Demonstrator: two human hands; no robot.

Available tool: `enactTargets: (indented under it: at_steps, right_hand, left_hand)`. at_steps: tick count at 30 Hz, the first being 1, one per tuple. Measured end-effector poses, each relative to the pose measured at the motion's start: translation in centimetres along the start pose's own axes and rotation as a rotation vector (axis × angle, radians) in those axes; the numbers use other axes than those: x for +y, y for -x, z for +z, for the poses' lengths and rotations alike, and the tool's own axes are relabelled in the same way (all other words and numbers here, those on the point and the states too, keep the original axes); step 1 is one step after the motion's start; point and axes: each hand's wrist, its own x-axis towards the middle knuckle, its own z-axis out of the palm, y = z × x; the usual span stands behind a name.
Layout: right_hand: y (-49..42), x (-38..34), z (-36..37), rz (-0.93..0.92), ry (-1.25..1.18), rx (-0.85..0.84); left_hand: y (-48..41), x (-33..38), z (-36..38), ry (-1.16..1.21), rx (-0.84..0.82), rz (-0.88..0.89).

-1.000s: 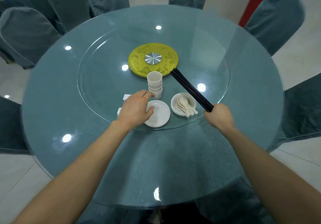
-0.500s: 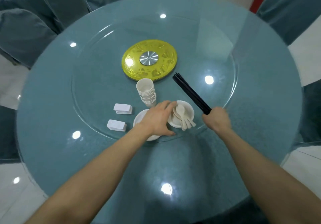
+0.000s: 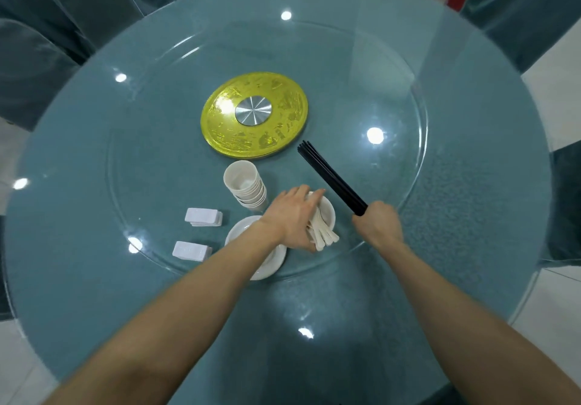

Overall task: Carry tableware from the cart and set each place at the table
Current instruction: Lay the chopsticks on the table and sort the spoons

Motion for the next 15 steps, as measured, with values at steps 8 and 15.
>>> enactTargets:
  at_steps: [8,15]
  right_hand:
    - [0.2,-0.8,0.8,0.004,-0.025,-0.026]
    - [1.0,-1.2,2.0,0.061,-0.103,-0.039]
  left_hand:
    - [-2.4,-1.4,-2.4,-0.196,0.010,-0.058]
    - [-2.9,-2.0,-2.9,-0.285,-0.013,-0.130]
